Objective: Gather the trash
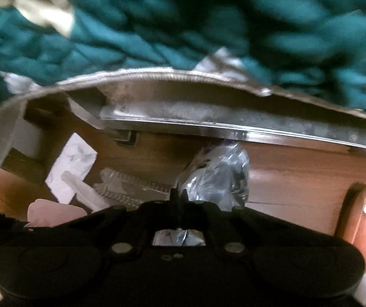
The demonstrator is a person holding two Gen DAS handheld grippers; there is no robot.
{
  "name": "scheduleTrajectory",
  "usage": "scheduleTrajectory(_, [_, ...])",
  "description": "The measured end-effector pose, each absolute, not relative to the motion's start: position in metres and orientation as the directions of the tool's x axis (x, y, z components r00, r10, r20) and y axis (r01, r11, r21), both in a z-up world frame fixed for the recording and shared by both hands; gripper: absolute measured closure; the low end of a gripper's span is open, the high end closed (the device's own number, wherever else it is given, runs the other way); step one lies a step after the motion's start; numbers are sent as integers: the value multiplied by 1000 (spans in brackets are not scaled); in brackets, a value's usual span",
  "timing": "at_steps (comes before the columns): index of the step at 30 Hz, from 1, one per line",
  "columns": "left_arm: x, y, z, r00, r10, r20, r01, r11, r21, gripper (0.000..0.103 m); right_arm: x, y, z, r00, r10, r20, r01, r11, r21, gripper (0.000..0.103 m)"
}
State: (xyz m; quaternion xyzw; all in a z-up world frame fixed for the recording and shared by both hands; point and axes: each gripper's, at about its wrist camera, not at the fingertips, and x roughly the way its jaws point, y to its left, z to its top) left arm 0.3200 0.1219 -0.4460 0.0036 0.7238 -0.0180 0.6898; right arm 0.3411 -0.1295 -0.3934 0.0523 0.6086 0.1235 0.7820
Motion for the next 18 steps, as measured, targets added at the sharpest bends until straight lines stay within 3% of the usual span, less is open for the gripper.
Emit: scheduleTrajectory(18, [279,104,-259,110,-16,-994,37,999,-12,90,264,-165,-227,353,418,-837,-192,908,372,103])
